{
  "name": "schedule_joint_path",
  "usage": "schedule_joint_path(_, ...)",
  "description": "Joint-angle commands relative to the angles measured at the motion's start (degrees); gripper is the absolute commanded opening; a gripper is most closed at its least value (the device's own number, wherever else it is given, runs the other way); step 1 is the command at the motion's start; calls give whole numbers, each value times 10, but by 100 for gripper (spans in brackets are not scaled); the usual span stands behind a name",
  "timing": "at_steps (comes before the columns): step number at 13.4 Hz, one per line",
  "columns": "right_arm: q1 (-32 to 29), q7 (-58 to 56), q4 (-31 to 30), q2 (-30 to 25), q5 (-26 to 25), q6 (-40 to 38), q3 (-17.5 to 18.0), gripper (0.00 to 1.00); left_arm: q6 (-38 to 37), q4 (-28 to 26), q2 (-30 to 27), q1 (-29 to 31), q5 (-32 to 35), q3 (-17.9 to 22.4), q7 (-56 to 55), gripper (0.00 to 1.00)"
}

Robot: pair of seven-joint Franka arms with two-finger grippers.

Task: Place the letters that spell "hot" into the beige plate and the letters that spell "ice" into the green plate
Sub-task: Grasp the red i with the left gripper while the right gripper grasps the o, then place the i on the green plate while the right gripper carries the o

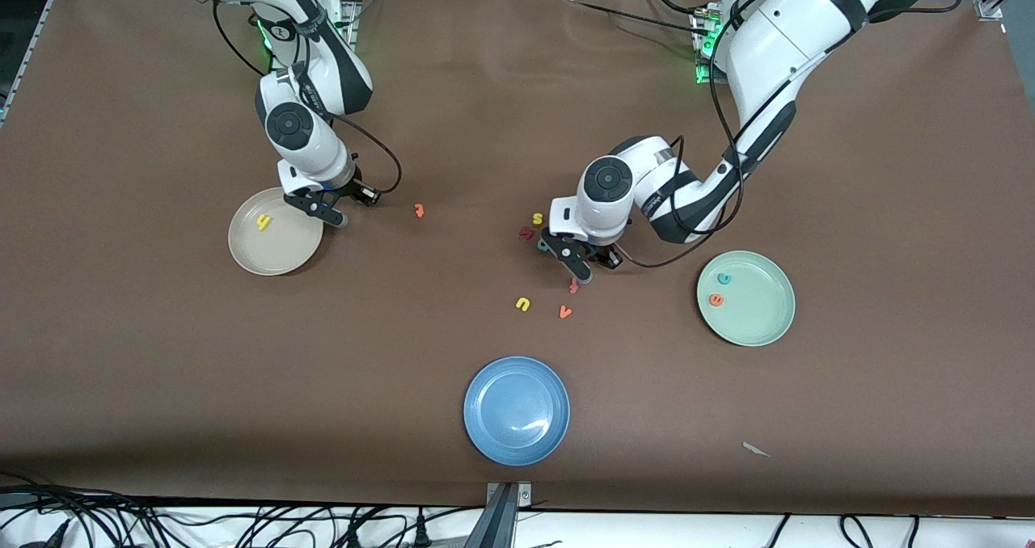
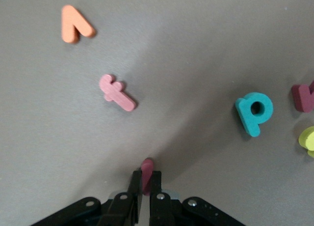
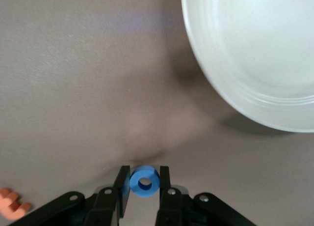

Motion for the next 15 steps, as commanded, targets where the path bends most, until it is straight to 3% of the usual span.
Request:
schedule_joint_path(1, -3, -13, 29, -43, 10, -76, -13, 20, -59, 4, -45, 9, 4, -3, 15, 0)
schedule_joint_path(5, -3, -146, 59, -53, 9, -138, -90, 20, -90, 5, -79, 85, -57, -8, 110, 0)
schedule_joint_path(10, -9, -336, 59, -12, 9, -128, -176, 20, -89, 4, -76, 208, -60, -7, 255, 0)
schedule_joint_path(14, -10, -356, 58, 24, 10, -99, -178, 22, -87, -1, -64, 263, -56, -5, 300, 2)
schedule_joint_path(15, -10, -357, 58, 24, 10, -100, -179, 31, -83, 0, -56, 265, -56, -5, 300, 13)
